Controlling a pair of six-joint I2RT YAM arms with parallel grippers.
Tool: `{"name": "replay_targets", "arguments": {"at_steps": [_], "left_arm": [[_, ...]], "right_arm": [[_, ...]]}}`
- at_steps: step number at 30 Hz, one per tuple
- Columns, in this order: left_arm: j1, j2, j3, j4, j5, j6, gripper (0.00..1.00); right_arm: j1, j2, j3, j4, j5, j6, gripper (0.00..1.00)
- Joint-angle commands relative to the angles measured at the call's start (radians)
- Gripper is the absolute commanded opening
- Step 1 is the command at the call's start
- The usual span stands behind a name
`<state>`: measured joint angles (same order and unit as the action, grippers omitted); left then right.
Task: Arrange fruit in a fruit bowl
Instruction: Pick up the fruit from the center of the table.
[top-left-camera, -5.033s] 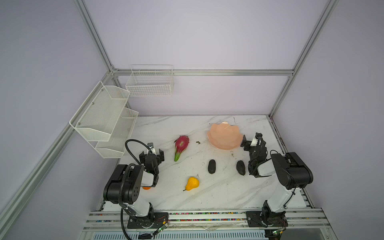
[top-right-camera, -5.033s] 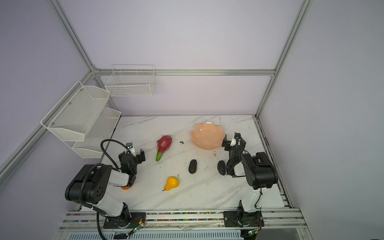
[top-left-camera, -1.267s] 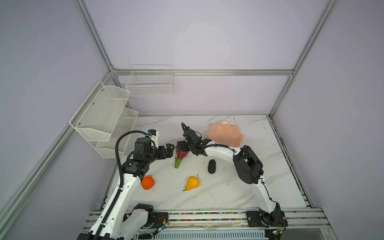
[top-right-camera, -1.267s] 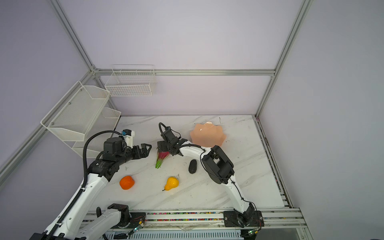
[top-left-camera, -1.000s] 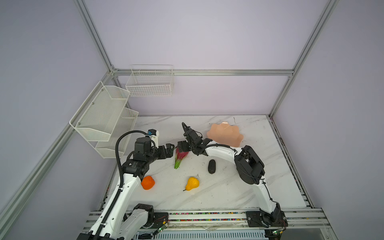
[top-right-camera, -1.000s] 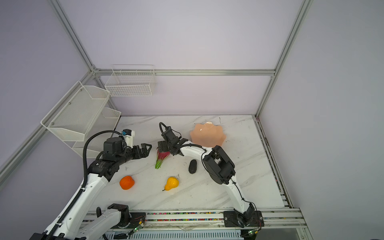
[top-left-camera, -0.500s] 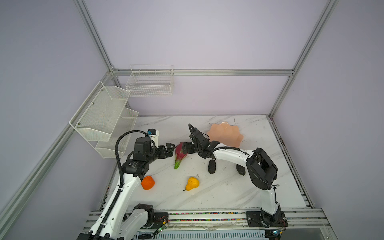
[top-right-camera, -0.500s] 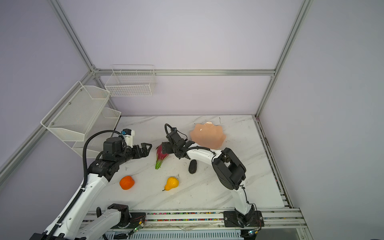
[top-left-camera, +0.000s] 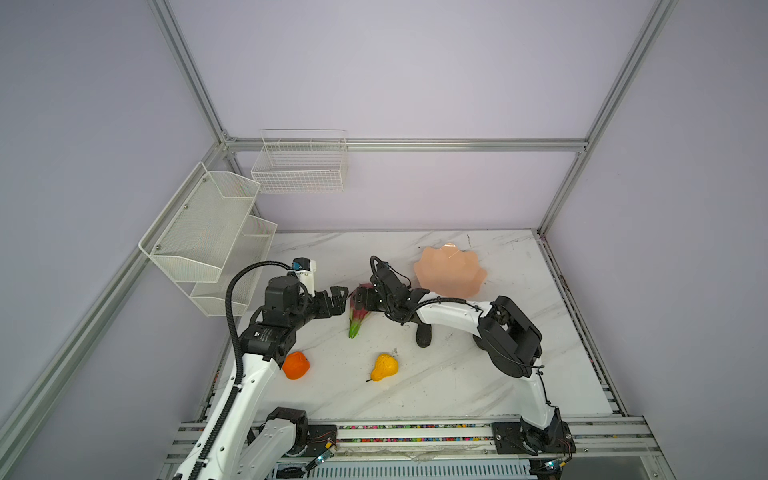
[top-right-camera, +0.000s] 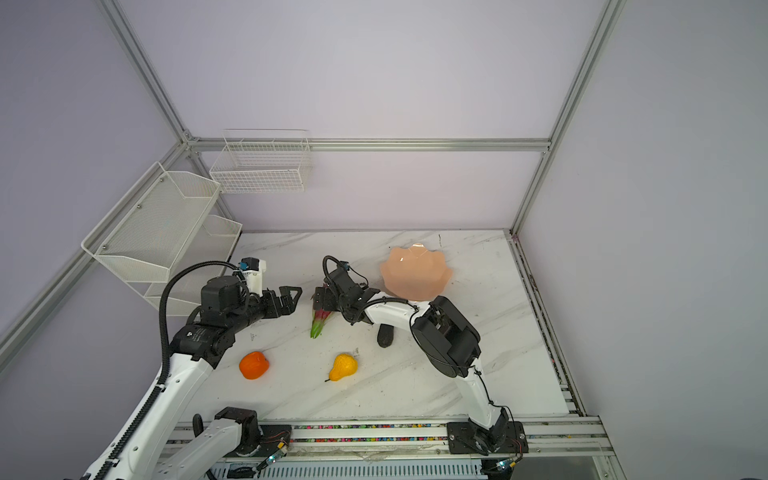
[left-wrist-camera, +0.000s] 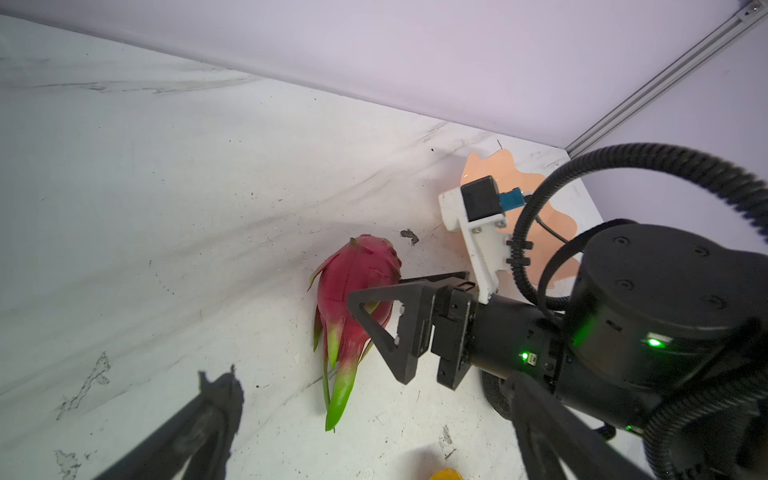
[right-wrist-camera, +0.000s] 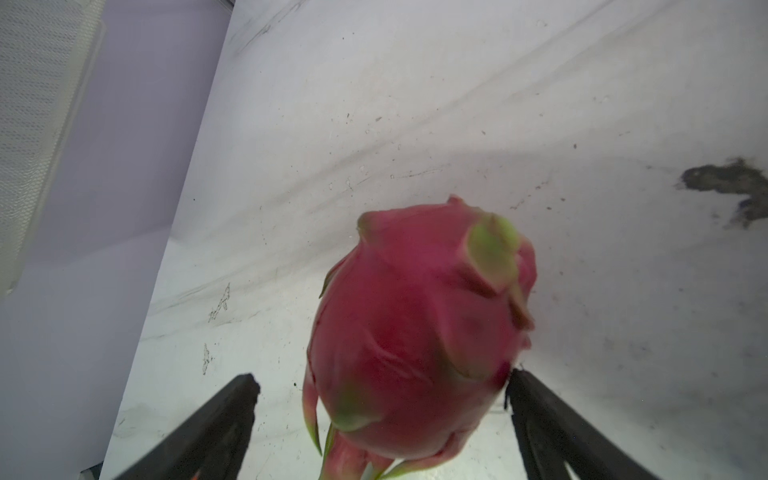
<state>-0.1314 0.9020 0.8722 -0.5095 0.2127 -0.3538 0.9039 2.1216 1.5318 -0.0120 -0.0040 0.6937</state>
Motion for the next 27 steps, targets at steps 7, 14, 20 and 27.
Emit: {"name": "replay_targets", "arguments": {"at_steps": [7, 14, 20, 27], "left_arm": [[-0.002, 0.006, -0.017, 0.037, 0.018, 0.029, 1.0], [-0.002, 0.005, -0.015, 0.037, 0.017, 0.03, 1.0], [-0.002, 0.003, -0.014, 0.035, 0.005, 0.029, 1.0], [-0.001, 0.03, 0.003, 0.038, 0.016, 0.003, 1.0]], "right_arm": [[0.007, 0.116, 0.108, -0.082, 0.057, 0.011, 0.97], [0.005, 0.168, 0.162, -0.085, 0.039, -0.026, 0.9], [-0.01, 0.142, 0.14, -0.057, 0.03, -0.079, 0.73], [-0.065, -0.031, -0.021, 0.069, 0.036, -0.174, 0.62]]}}
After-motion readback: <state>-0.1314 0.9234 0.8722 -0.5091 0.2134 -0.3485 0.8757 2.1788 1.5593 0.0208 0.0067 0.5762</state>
